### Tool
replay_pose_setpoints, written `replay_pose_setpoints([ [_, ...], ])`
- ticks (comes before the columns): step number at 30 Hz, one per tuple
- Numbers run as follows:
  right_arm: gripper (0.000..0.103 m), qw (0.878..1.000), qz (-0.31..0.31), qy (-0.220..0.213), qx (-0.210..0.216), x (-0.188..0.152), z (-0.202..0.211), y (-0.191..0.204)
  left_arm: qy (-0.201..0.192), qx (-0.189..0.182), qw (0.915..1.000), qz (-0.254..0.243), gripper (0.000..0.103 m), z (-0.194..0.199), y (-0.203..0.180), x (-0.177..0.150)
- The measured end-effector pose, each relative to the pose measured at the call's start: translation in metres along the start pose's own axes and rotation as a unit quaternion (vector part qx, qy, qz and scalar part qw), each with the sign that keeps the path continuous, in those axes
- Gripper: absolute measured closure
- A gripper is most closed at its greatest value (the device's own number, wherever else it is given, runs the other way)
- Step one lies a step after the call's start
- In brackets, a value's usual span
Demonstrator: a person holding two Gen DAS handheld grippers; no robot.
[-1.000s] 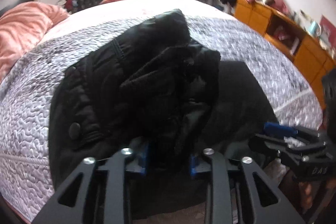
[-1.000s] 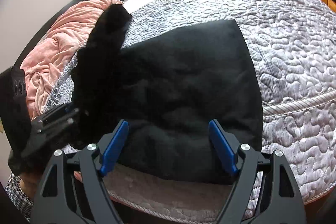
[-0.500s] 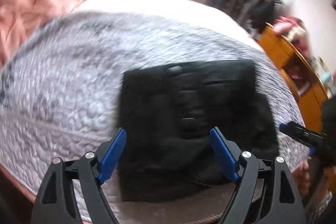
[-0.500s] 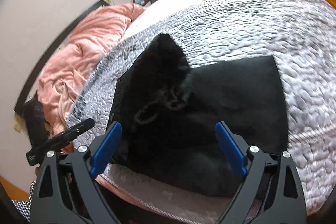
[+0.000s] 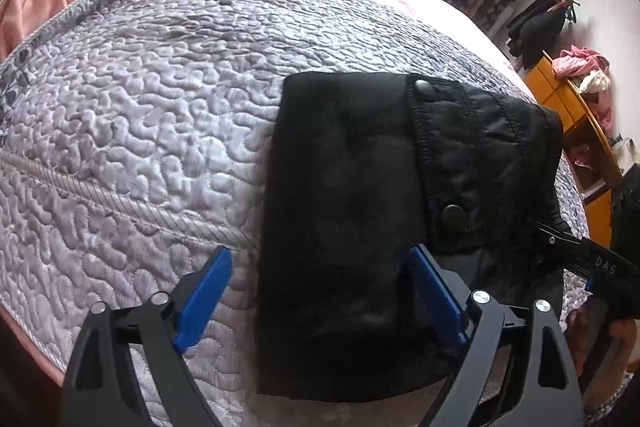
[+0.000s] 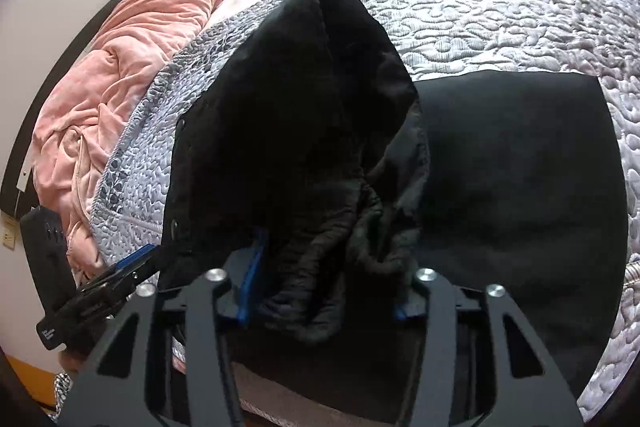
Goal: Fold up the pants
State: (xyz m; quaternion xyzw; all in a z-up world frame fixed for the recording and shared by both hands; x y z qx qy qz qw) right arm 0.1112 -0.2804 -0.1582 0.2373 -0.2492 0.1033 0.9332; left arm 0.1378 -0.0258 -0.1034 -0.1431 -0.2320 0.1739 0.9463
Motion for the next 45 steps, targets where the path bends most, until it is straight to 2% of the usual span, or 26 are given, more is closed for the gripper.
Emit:
replay_pose_setpoints([
  [3,0.070,1.000,0.005,-0.012,0.003,0.002,0.009,0.005,0.001,-0.002,0.9999,0.016,0.012,0.004,0.010,0.001],
  [10,0.075,0.994,0.042,-0.083,0.051,0.023,0.072,0.043,-0.005,-0.021,0.9979,0.061,0.012,0.020,0.021,0.007],
  [14,0.076,0.988,0.050,-0.131,0.062,0.032,0.120,0.051,-0.015,-0.034,0.9978,0.056,0.012,0.031,0.009,0.008],
  [18,0.076,0.986,0.038,-0.156,0.046,0.032,0.156,0.029,-0.016,-0.043,0.9984,0.033,0.012,0.035,-0.014,0.005],
  [23,0.076,0.990,-0.002,-0.137,0.017,0.011,0.161,-0.019,-0.011,-0.051,0.9986,-0.003,0.012,0.032,-0.048,-0.007],
  [27,0.076,0.994,-0.054,-0.099,-0.004,-0.018,0.135,-0.067,-0.012,-0.039,0.9982,-0.044,0.012,0.024,-0.075,-0.018],
  [31,0.075,0.993,-0.101,-0.067,-0.001,-0.050,0.103,-0.100,-0.011,-0.019,0.9969,-0.076,0.012,0.012,-0.090,-0.028],
  [36,0.069,0.993,-0.106,-0.042,0.000,-0.072,0.077,-0.113,0.001,-0.007,0.9966,-0.082,0.011,-0.008,-0.092,-0.037],
  [38,0.060,0.995,-0.095,-0.038,-0.003,-0.072,0.083,-0.112,0.004,-0.009,0.9971,-0.076,0.011,-0.012,-0.091,-0.037],
  [40,0.039,0.995,-0.081,-0.049,-0.028,-0.067,0.099,-0.114,0.007,-0.010,0.9972,-0.074,0.011,-0.011,-0.090,-0.037],
  [42,0.036,0.994,-0.064,-0.076,-0.050,-0.055,0.123,-0.116,0.005,-0.008,0.9970,-0.076,0.011,-0.007,-0.091,-0.035],
  [45,0.036,0.993,-0.044,-0.089,-0.060,-0.033,0.137,-0.120,0.003,-0.014,0.9968,-0.078,0.011,-0.002,-0.097,-0.031],
])
Point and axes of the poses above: each gripper's, at about its wrist camera, not at the fingertips, and z roughly against the way its jaws point, y to its left, x to its top, the point moved 8 cm from there along -z, roughly the way its jaws point, and after that the axes turned 14 degrees about z, right-handed, at the moved point
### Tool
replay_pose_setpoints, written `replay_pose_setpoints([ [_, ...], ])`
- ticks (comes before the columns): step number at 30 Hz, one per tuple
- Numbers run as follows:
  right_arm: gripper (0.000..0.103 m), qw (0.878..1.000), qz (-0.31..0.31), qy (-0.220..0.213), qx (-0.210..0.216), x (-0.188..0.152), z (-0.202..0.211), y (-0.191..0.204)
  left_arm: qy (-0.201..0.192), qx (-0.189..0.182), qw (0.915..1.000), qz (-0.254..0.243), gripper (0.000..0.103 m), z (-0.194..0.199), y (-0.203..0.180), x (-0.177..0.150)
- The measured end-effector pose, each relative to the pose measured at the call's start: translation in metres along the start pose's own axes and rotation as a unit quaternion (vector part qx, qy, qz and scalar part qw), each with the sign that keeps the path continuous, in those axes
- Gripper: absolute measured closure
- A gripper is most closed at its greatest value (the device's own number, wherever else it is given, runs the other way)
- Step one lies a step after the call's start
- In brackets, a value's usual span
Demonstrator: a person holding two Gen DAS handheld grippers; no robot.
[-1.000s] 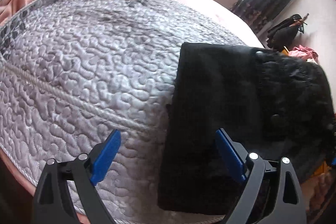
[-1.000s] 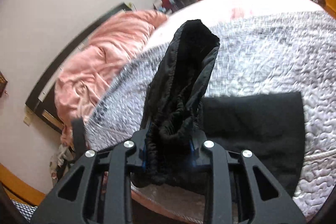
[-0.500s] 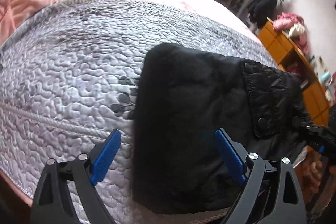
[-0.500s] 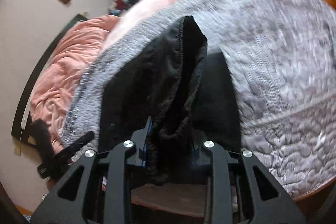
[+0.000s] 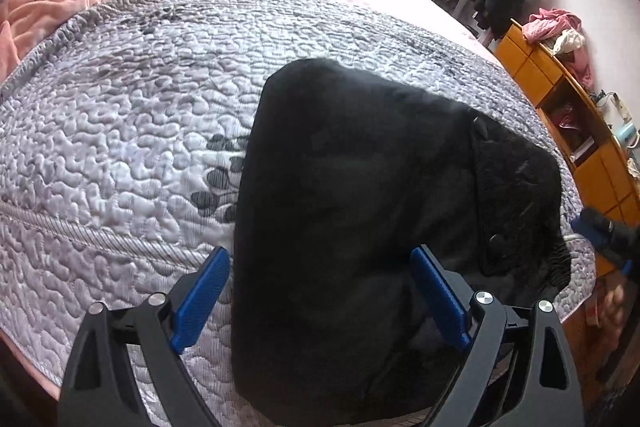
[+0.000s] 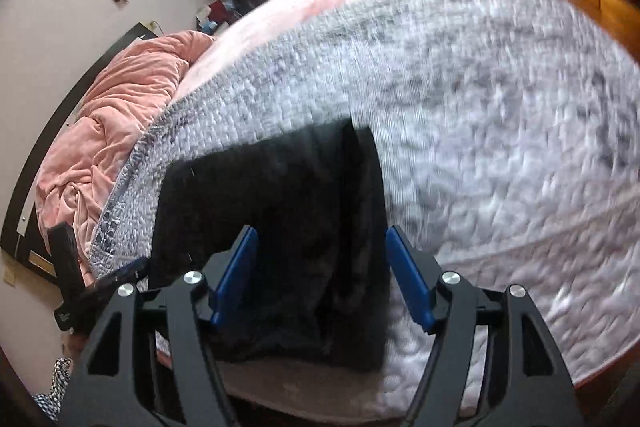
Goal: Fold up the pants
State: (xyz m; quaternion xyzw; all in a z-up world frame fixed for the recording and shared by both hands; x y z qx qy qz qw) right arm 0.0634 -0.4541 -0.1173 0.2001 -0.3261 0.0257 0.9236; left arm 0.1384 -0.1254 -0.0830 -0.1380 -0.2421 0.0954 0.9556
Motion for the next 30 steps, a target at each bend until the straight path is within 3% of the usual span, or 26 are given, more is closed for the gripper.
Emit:
replay_pose_setpoints([
  [8,0.038,0.998,-0.029,0.039,0.037,0.039,-0.057,-0.022,0.011,-0.004,0.9998,-0.016,0.011,-0.004,-0.013,-0.001],
  [9,0.053,0.997,-0.033,0.043,0.051,0.039,-0.065,-0.024,0.012,-0.003,0.9998,-0.018,0.011,-0.006,-0.014,-0.002],
  [10,0.075,0.996,-0.040,0.045,0.071,0.040,-0.069,-0.022,0.012,-0.002,0.9997,-0.022,0.011,-0.007,-0.014,-0.003],
  [11,0.088,0.994,-0.049,0.042,0.092,0.042,-0.072,-0.020,0.012,0.000,0.9996,-0.025,0.011,-0.008,-0.014,-0.004],
  [12,0.095,0.992,-0.054,0.035,0.105,0.046,-0.072,-0.018,0.009,0.003,0.9995,-0.030,0.011,-0.008,-0.015,-0.004],
  [15,0.097,0.994,-0.054,0.020,0.092,0.057,-0.071,-0.020,0.005,0.004,0.9994,-0.035,0.011,-0.010,-0.016,-0.004],
  [17,0.097,0.995,-0.058,0.034,0.078,0.054,-0.079,-0.023,0.003,0.003,0.9995,-0.032,0.010,-0.012,-0.016,-0.003],
  [20,0.094,0.995,-0.048,0.054,0.063,0.044,-0.089,-0.022,0.002,0.002,0.9995,-0.031,0.010,-0.013,-0.018,-0.002],
  [24,0.050,0.998,-0.035,0.041,0.040,0.038,-0.065,-0.020,-0.001,0.003,0.9993,-0.036,0.010,-0.011,-0.019,-0.003],
  [26,0.045,0.999,-0.007,0.040,0.018,0.028,-0.046,-0.016,-0.003,0.000,0.9993,-0.036,0.010,-0.008,-0.020,-0.002],
  [28,0.032,0.999,0.003,0.045,0.003,0.015,-0.033,-0.015,-0.007,-0.002,0.9994,-0.035,0.010,-0.006,-0.021,-0.002],
  [30,0.031,0.999,0.003,0.054,-0.002,-0.006,-0.020,-0.014,-0.012,-0.004,0.9994,-0.034,0.010,-0.003,-0.022,-0.002],
])
Point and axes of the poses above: each gripper's, at about its wrist camera, not at the fingertips, and z roughly against the way its jaws point, y to its left, x to its top, the point moved 8 cm from there along -z, roughly the way its jaws point, and after that the axes turned 14 degrees about z, right-handed, at the moved point
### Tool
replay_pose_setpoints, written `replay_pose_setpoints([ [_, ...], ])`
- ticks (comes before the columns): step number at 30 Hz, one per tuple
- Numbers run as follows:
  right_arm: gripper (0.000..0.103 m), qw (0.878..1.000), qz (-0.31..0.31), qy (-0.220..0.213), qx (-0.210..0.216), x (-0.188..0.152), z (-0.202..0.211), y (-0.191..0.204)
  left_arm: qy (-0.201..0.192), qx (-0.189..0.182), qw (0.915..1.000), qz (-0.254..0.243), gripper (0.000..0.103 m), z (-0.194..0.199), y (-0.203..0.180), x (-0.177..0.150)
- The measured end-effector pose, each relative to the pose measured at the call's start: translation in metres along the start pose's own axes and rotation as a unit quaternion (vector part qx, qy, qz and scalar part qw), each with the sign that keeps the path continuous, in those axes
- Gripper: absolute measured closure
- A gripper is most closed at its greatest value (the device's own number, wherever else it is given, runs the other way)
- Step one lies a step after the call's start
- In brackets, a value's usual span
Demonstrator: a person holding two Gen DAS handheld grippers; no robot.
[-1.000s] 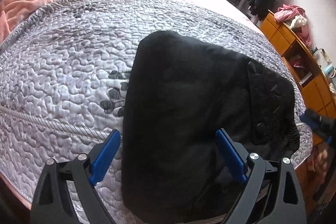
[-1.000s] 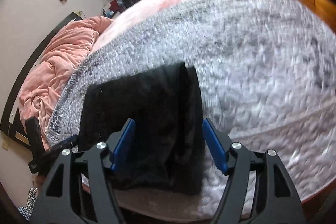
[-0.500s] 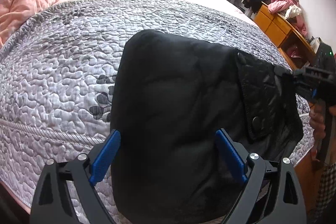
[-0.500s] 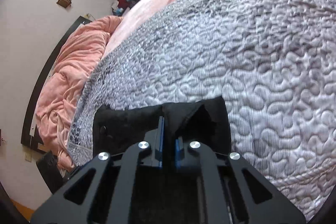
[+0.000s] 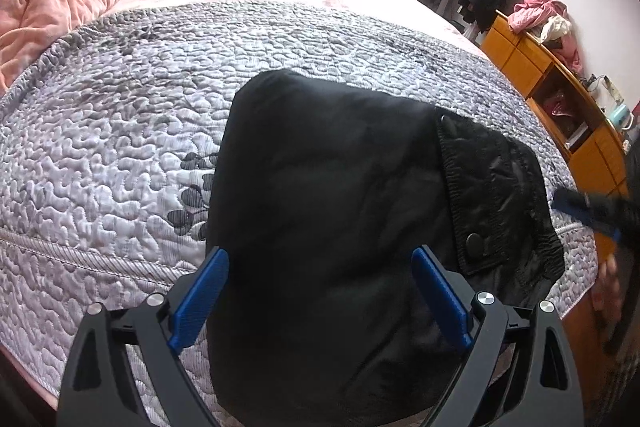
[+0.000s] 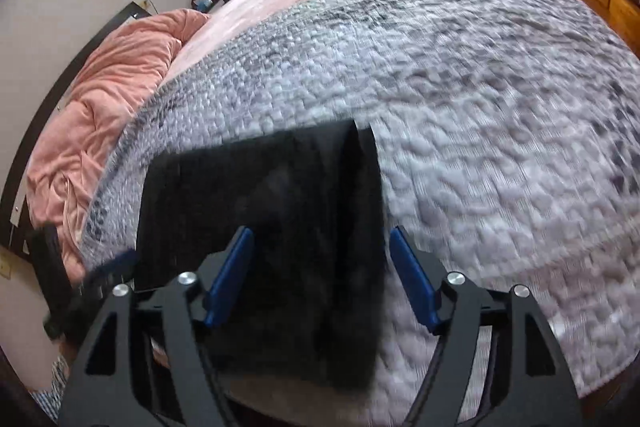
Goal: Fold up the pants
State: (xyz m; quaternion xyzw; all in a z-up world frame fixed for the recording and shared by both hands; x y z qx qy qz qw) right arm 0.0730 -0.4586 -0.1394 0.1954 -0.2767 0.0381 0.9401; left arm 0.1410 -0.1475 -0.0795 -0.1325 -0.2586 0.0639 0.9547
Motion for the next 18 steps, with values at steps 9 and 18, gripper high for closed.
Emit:
replay_pose_setpoints([
  [9,0.058,0.997,-0.063,0.019,0.051,-0.044,-0.015,0.012,-0.009,-0.003,0.9999,-0.007,0.010,0.005,-0.006,-0.002],
  [18,0.076,0.996,-0.058,-0.002,0.063,-0.036,0.001,0.028,-0.015,0.001,0.9997,-0.019,0.010,0.007,-0.008,-0.003],
])
Point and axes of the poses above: each gripper's, at about its wrist camera, not at the fingertips, and z roughly against the way its jaws point, y to its left, x to its top, the point moved 8 cm from there along -z, roughly the way its jaws point, and after that the axes turned 14 degrees about z, right-handed, at the moved point
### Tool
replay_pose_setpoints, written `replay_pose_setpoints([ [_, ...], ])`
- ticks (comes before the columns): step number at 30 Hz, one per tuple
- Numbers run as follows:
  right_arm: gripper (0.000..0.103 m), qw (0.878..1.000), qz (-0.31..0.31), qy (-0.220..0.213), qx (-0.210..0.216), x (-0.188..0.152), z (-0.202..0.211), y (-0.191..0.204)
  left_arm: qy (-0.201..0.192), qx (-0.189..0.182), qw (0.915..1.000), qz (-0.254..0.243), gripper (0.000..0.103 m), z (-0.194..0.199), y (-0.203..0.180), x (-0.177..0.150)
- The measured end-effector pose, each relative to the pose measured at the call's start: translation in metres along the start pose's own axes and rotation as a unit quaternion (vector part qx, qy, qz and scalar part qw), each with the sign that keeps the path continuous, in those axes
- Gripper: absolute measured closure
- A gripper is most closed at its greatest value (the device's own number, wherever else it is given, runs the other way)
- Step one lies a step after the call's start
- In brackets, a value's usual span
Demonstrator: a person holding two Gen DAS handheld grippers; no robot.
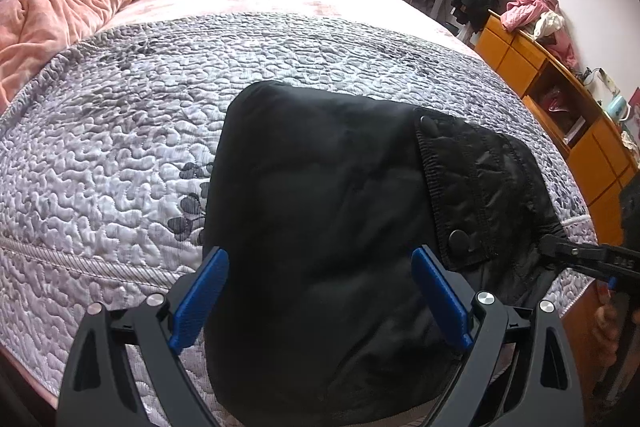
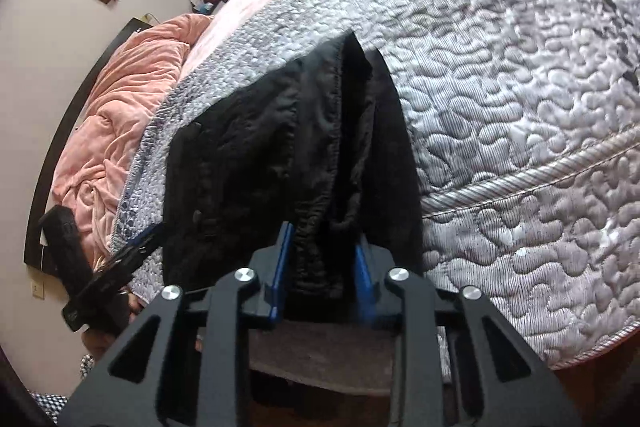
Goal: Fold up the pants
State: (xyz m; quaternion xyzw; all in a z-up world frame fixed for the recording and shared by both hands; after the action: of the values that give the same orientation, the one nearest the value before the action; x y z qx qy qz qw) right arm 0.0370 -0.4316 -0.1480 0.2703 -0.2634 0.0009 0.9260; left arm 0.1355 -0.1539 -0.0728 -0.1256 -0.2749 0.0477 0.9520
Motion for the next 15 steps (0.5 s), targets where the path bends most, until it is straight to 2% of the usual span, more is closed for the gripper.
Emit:
replay_pose_setpoints([
  [6,0.077,1.000,0.023,-0.009,0.004,0.000,0.018,0.015,0.000,0.001,1.0000,-0.004,0.010,0.000,-0.003,-0.001],
  [10,0.076,0.999,0.012,0.024,-0.018,-0.018,-0.007,-0.003,0.007,0.001,1.0000,-0.002,0.008,-0.005,-0.002,-0.004],
  [12,0.072,0.999,0.009,0.037,-0.024,-0.026,-0.021,-0.014,0.012,0.013,0.9998,-0.003,0.008,-0.012,0.004,-0.007],
  [15,0.067,1.000,0.009,0.027,-0.009,-0.024,-0.019,-0.014,0.016,0.013,0.9998,-0.004,0.007,-0.013,0.016,-0.009],
])
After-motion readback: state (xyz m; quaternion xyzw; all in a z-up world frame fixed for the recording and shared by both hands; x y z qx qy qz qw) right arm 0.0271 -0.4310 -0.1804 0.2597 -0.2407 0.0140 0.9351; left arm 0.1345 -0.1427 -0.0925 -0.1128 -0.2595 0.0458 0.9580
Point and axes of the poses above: each gripper's, at about its wrist camera, not at the fingertips, and z roughly against the way its jaws point, y to its left, x to its top, the point moved 8 cm from there along -z, roughly the way its jaws point, and after that the axes turned 14 degrees about z, right-handed, at the moved point
